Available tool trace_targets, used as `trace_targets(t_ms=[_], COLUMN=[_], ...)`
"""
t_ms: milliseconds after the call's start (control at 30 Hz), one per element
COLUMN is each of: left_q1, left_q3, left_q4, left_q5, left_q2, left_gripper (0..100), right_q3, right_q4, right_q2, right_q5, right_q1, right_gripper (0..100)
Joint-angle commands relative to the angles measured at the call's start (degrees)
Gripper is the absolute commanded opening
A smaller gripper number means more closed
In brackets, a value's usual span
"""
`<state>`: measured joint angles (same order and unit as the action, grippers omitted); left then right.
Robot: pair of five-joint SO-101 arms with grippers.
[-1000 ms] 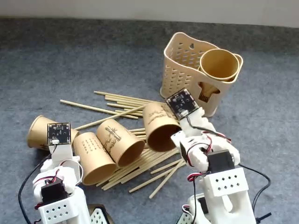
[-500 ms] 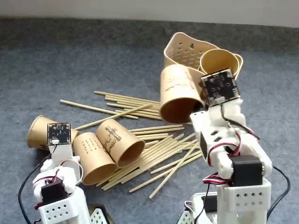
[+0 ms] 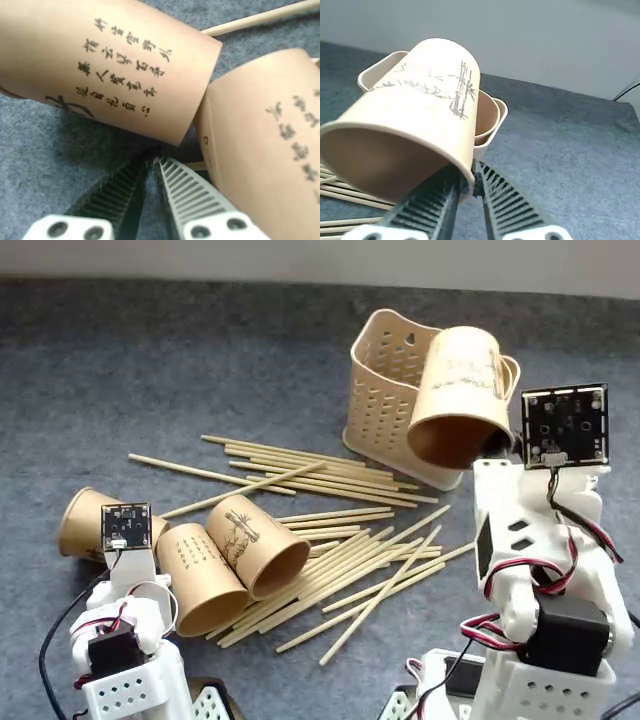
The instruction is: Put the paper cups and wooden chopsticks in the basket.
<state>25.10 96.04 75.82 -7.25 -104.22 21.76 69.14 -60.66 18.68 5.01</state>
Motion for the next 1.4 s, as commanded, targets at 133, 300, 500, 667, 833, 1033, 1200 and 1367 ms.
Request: trace_targets(t_ms=[133, 300, 500, 667, 833, 1033, 1200, 1367], left_q1=[-0.8, -0.8, -0.8, -0.8, -0.8, -0.8, -0.8, -0.8], left_q3=[1.1, 1.1, 1.1, 1.1, 1.1, 1.1, 1.1, 1.1], left_q4=[0.1, 0.1, 0.1, 0.1, 0.1, 0.1, 0.1, 0.1], left_q5=[-0.3, -0.3, -0.3, -0.3, -0.3, -0.3, -0.3, -0.3], left_q2=[-0.8, -0.8, -0.8, -0.8, -0.8, -0.8, -0.8, -0.8], left_gripper=[1, 1, 1, 1, 1, 1, 1, 1], right_q3=[-2.2, -2.2, -2.2, -2.5, -2.9, -2.9, -2.9, -2.4], right_q4=[-6.4, -6.4, -4.4, -1.9, 1.0, 0.9, -1.8, -8.4], right_q2=[-0.4, -0.4, 0.9, 7.9, 10.5, 9.7, 9.7, 9.7], right_q5=[-3.7, -6.5, -8.5, -8.6, -11.5, -13.8, -13.9, -13.9], right_q1=[3.8, 3.6, 3.5, 3.5, 3.5, 3.5, 1.8, 0.7], right_gripper=[0.6, 0.6, 0.6, 0.6, 0.8, 8.4, 18.7, 18.7])
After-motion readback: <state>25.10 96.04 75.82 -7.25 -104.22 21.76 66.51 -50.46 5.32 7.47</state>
